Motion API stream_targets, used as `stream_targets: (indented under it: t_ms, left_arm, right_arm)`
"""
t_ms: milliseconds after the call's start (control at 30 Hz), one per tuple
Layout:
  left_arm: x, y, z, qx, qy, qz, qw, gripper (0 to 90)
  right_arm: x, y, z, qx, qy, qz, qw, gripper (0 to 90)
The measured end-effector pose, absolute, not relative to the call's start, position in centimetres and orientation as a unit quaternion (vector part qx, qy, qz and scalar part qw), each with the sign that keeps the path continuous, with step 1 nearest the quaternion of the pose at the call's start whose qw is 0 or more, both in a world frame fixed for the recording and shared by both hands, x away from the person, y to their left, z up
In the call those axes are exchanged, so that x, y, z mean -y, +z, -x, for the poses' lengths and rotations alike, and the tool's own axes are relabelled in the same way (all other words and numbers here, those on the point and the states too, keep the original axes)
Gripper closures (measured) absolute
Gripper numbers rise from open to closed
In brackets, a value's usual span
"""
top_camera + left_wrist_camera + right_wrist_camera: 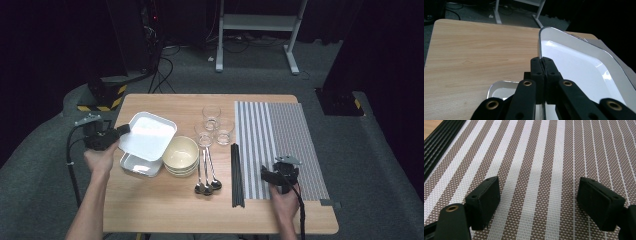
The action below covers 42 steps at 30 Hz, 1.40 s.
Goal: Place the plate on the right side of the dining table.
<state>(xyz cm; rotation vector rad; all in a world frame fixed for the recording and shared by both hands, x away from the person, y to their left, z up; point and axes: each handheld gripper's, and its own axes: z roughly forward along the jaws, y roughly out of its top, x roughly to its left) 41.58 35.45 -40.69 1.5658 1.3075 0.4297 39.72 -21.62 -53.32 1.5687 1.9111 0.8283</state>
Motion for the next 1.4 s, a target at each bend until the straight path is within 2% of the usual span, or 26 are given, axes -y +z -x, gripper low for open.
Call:
stream_targets:
  t_ms: [1400]
  left_arm:
    - [-30.5, -39.7, -42.7, -0.497, 0.160, -0.684, 0.509, 88.3]
  right_arm:
    - [21.6, -53.3, -39.7, -0.706, 0.307, -0.581, 0.263, 19.0]
